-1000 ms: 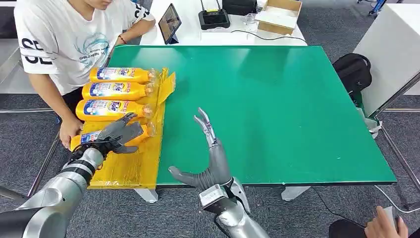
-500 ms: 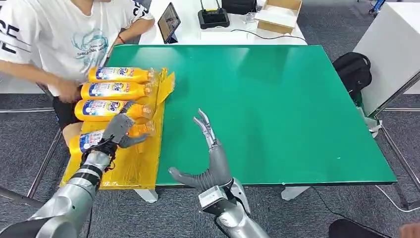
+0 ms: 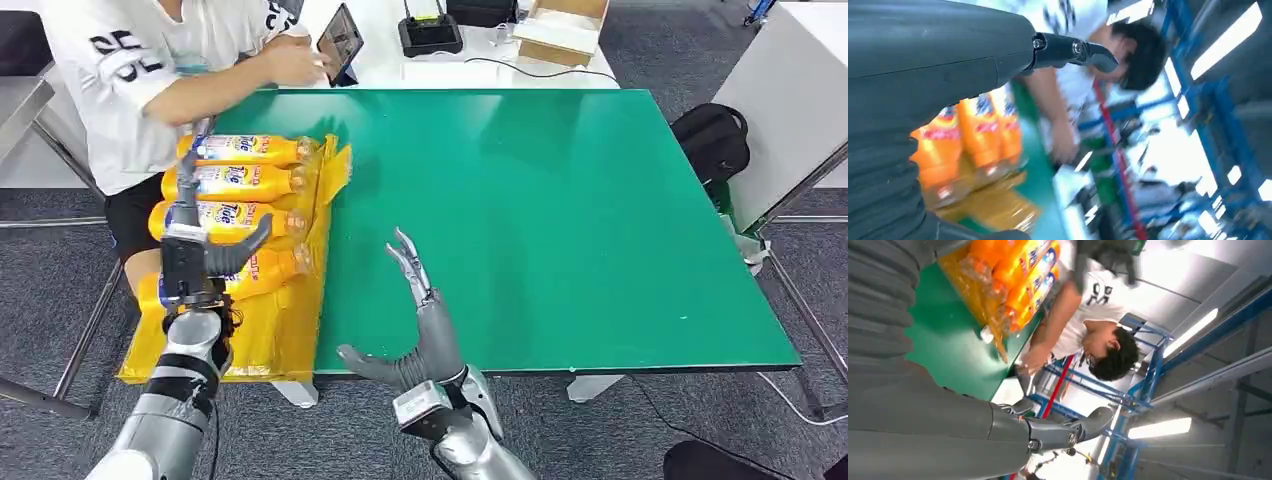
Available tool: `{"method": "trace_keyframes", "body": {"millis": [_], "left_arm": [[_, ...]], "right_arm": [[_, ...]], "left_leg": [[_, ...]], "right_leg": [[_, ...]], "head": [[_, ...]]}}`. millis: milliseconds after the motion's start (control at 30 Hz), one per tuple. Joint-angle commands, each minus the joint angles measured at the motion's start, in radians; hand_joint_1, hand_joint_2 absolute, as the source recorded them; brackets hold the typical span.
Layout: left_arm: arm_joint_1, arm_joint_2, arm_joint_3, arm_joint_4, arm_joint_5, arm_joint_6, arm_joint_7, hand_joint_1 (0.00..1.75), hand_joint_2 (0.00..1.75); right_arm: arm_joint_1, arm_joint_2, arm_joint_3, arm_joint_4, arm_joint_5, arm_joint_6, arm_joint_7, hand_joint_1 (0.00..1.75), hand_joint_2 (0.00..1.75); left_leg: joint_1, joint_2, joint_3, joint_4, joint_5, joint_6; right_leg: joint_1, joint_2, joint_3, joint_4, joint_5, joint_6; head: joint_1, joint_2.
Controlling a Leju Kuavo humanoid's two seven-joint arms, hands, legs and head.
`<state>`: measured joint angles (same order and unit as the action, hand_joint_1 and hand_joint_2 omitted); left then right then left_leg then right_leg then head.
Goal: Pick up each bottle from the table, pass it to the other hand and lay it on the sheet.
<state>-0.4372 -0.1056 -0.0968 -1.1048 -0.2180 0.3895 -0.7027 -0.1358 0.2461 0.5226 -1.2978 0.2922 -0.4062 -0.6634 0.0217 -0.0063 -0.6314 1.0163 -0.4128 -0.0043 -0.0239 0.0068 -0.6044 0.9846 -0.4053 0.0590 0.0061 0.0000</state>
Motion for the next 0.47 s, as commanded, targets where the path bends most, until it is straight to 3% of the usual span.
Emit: {"method": "trace_keyframes", "body": {"millis": [33,233,267,467], "left_arm": [[0.253,-0.164,-0.026,-0.342,0.354,-0.367,0.044,0.0,1.75],[0.27,-0.163,-0.03,-0.352,0.356,-0.368,0.034,0.0,1.75],[0.329,-0.19,-0.019,-0.391,0.392,-0.376,0.052,0.0,1.75],[0.529,-0.152,-0.09,-0.394,0.335,-0.318,0.012,0.0,1.75]], "right_arm": [[0.086,-0.026,-0.127,0.022,0.044,-0.126,-0.029,0.0,1.75],[0.106,-0.026,-0.146,-0.004,0.049,-0.127,-0.025,0.0,1.75],[0.15,-0.008,-0.208,-0.036,0.021,-0.162,0.002,0.0,1.75],[0.351,0.016,-0.417,-0.253,-0.04,-0.163,-0.03,0.0,1.75]], "left_leg": [[0.0,-0.002,0.005,-0.002,-0.002,0.002],[0.0,-0.001,0.0,0.0,-0.003,0.002],[0.0,-0.001,0.001,0.0,-0.004,0.002],[-0.001,-0.004,0.01,-0.004,-0.007,0.003]], "right_leg": [[0.0,-0.003,0.006,-0.003,-0.002,-0.002],[0.0,0.0,0.001,-0.002,-0.002,-0.001],[0.001,0.0,0.002,-0.003,-0.002,-0.002],[0.0,-0.004,0.012,-0.006,-0.006,-0.003]], "head": [[0.0,0.0],[0.001,0.0],[0.001,0.0],[0.001,0.0]]}}
